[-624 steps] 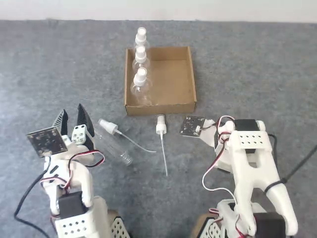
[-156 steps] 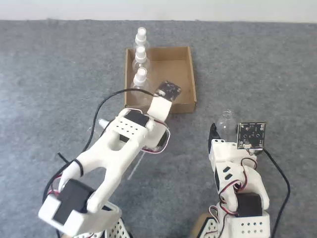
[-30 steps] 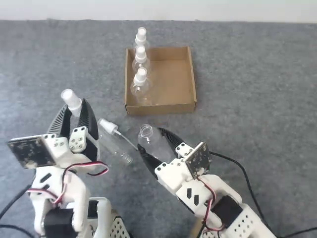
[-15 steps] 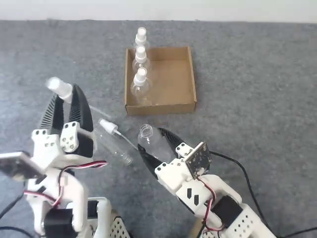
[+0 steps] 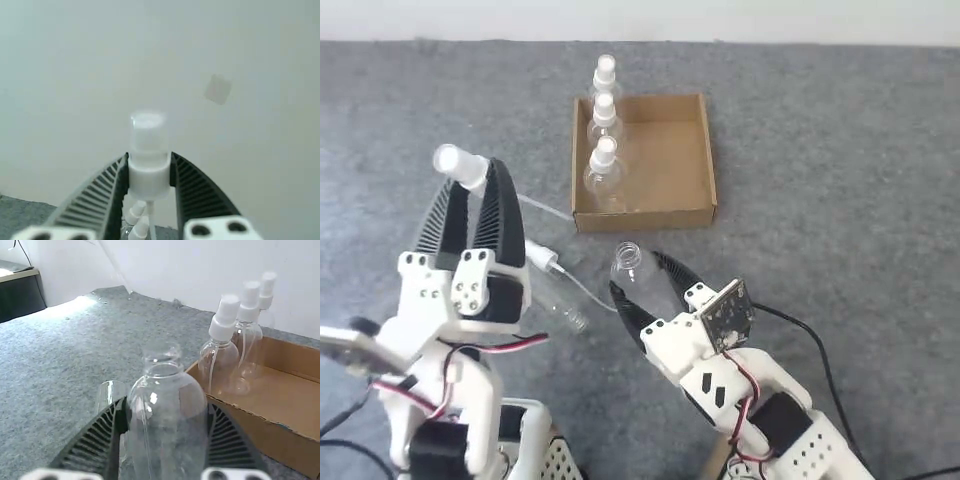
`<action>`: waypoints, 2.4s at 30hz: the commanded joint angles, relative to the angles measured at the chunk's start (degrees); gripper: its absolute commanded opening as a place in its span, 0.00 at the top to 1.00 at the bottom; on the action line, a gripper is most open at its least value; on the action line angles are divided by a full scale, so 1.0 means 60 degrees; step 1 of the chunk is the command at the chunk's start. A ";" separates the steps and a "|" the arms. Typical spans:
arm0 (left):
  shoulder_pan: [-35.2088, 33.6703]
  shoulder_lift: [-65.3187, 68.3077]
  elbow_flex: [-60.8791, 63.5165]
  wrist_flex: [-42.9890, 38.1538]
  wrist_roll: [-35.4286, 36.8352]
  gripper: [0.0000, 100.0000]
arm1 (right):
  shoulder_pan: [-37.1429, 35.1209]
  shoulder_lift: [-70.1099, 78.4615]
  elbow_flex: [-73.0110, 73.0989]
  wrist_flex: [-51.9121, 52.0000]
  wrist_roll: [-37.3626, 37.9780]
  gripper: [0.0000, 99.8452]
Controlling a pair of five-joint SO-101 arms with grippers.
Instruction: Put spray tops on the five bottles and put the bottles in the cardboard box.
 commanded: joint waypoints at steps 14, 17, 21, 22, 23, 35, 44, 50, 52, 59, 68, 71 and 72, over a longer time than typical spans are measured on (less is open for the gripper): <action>0.0440 -0.0117 -0.0916 -0.0278 0.0147 0.99 | 0.0139 -0.0095 0.0190 0.0066 -0.0015 0.90; 0.0996 -0.0117 -0.0960 -0.0264 0.0147 0.99 | 0.0125 -0.0095 0.0205 0.0066 0.0498 0.90; 0.1626 -0.0117 -0.0916 -0.0220 0.0117 0.99 | 0.0110 -0.0095 0.0205 0.0066 0.0733 0.90; 0.1714 -0.0117 -0.0901 -0.0190 0.0103 0.99 | 0.0110 -0.0095 0.0205 0.0066 0.0733 0.90; 0.1788 -0.0117 -0.0901 -0.0073 0.0103 0.99 | 0.0110 -0.0095 0.0205 0.0066 0.0733 0.90; 0.2242 -0.0103 -0.0681 0.0777 0.0073 0.99 | 0.0110 -0.0095 0.0205 0.0066 0.0791 0.90; 0.2256 -0.0103 0.0095 0.0747 0.0073 0.99 | 0.0110 -0.0095 0.0205 0.0066 0.0791 0.90; 0.2256 -0.0103 0.0403 0.0747 0.0073 0.99 | 0.0110 -0.0095 0.0205 0.0066 0.0791 0.90; 0.2256 -0.0103 0.0462 0.0747 0.0073 0.99 | 0.0110 -0.0095 0.0205 0.0066 0.0791 0.90; 0.2374 -0.0103 0.0886 0.0747 -0.0249 0.99 | 0.0139 -0.0095 0.0205 0.0081 0.0791 0.90; 0.3985 -0.0103 0.1516 0.0777 -0.1231 0.99 | 0.0168 -0.0110 0.0205 0.0256 0.0791 0.90; 0.4073 -0.0103 0.1663 0.0747 -0.1216 0.99 | 0.0168 -0.0110 0.0205 0.0256 0.0791 0.90; 0.4073 -0.0103 0.1663 0.0747 -0.1216 0.99 | 0.0168 -0.0110 0.0205 0.0256 0.0791 0.90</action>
